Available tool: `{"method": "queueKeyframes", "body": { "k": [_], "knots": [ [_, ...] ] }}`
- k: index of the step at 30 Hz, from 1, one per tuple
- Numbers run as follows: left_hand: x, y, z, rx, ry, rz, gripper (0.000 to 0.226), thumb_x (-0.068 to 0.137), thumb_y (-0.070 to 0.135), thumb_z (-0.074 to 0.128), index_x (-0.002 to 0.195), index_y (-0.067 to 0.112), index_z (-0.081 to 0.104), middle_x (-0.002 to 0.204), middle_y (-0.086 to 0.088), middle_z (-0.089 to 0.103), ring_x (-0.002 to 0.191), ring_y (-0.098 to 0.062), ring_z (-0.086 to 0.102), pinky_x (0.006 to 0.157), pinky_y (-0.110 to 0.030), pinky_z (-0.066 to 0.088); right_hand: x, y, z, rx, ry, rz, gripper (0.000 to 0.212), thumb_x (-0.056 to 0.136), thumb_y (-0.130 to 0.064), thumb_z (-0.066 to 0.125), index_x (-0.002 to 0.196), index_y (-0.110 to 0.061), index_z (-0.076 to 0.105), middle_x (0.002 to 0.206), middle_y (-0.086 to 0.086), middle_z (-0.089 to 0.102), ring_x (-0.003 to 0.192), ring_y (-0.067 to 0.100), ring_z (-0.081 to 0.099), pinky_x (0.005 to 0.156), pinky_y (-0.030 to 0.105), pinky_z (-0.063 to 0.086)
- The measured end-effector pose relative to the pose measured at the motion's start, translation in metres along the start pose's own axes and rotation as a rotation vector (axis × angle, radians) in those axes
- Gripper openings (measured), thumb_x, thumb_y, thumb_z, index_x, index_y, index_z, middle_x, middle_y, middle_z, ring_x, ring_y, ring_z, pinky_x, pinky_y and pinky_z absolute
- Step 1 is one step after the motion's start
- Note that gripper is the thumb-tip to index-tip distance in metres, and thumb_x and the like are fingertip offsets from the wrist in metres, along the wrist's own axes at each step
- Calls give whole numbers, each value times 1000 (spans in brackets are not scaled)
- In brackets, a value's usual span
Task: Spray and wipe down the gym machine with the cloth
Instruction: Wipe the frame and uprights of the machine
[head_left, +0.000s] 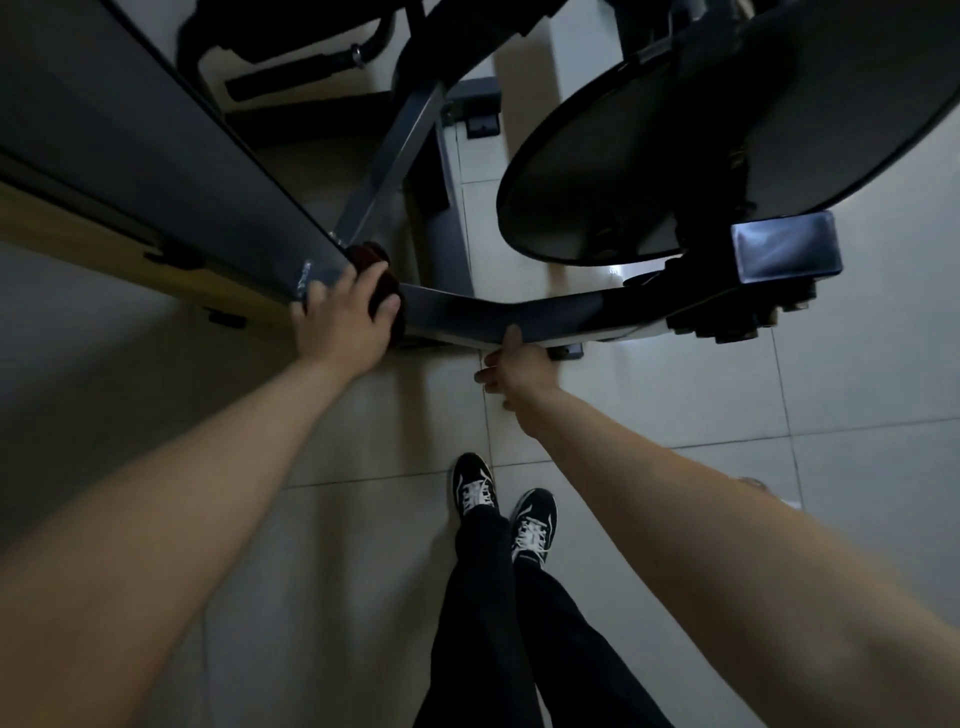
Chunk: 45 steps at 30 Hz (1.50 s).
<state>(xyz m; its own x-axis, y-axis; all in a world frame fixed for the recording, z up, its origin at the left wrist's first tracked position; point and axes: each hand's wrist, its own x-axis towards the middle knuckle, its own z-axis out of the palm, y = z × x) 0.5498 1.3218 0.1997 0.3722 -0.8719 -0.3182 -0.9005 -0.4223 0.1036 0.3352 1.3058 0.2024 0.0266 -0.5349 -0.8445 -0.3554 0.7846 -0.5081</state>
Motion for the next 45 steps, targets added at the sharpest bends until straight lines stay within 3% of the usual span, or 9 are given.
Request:
{"method": "queueKeyframes", "body": {
  "k": [8, 13, 18, 22, 28, 31, 34, 39, 45],
  "knots": [
    [-40, 84, 18, -151, -37, -54, 48, 104, 49, 34, 152, 42, 29, 166, 1, 19, 135, -41, 32, 111, -56, 19, -4, -2, -5, -59, -39, -22, 54, 108, -41, 29, 131, -2, 58, 122, 16, 68, 98, 28, 68, 53, 22, 42],
    [-62, 136, 29, -115, -62, 18, 49, 105, 42, 35, 154, 42, 28, 165, 0, 19, 128, -38, 34, 105, -47, 22, -7, 3, -24, -97, -10, -75, 43, 106, -36, 43, 134, -7, 57, 120, 12, 65, 113, 32, 63, 90, 43, 54],
    [-68, 167, 32, -128, -82, 159, 52, 106, 35, 36, 157, 35, 26, 161, -5, 27, 129, -35, 37, 106, -47, 21, -9, 23, -59, 51, 150, -85, 20, 96, -21, 53, 83, -14, 66, 83, 9, 70, 86, 32, 63, 75, 42, 48],
    [-61, 217, 30, -123, -148, 299, 55, 103, 34, 42, 156, 37, 26, 159, -5, 30, 133, -33, 36, 108, -47, 22, -9, 31, -87, 197, 213, -36, 24, 102, -14, 42, 100, -4, 65, 95, 22, 68, 85, 34, 64, 67, 43, 50],
    [-69, 260, 29, -600, -312, 51, 50, 101, 30, 54, 150, 26, 43, 154, -5, 40, 141, -32, 32, 113, -38, 30, -14, 38, -121, 392, 237, -26, 32, 104, -20, 37, 117, -14, 65, 109, 11, 71, 98, 26, 66, 92, 50, 57],
    [-73, 272, 21, -888, -366, -57, 33, 102, 19, 56, 134, 10, 58, 120, -9, 66, 113, -27, 63, 74, -20, 47, -23, 40, -125, 422, 285, -84, 26, 100, -20, 40, 99, -15, 66, 98, 12, 70, 88, 27, 62, 79, 43, 54],
    [-83, 277, 2, -1253, -453, -244, 27, 102, 9, 51, 127, 6, 61, 105, -11, 70, 82, -15, 66, 47, -13, 46, -36, 35, -129, 466, 378, -130, 24, 99, -26, 42, 103, -21, 65, 96, 5, 71, 90, 24, 67, 75, 37, 53],
    [-109, 281, -32, -1437, -375, -157, 31, 105, 14, 46, 131, 19, 62, 109, 0, 72, 94, -10, 69, 67, -16, 52, -69, 27, -146, 488, 438, -162, 27, 100, -21, 41, 98, -7, 64, 83, 6, 65, 72, 20, 59, 54, 25, 45],
    [-136, 276, -87, -1510, -311, -53, 31, 106, 25, 49, 135, 19, 59, 114, -4, 70, 93, -13, 71, 75, -29, 57, -115, 10, -147, 532, 483, -363, 29, 98, -46, 46, 97, -22, 61, 100, 10, 67, 92, 21, 64, 73, 35, 50]
  ]
}}
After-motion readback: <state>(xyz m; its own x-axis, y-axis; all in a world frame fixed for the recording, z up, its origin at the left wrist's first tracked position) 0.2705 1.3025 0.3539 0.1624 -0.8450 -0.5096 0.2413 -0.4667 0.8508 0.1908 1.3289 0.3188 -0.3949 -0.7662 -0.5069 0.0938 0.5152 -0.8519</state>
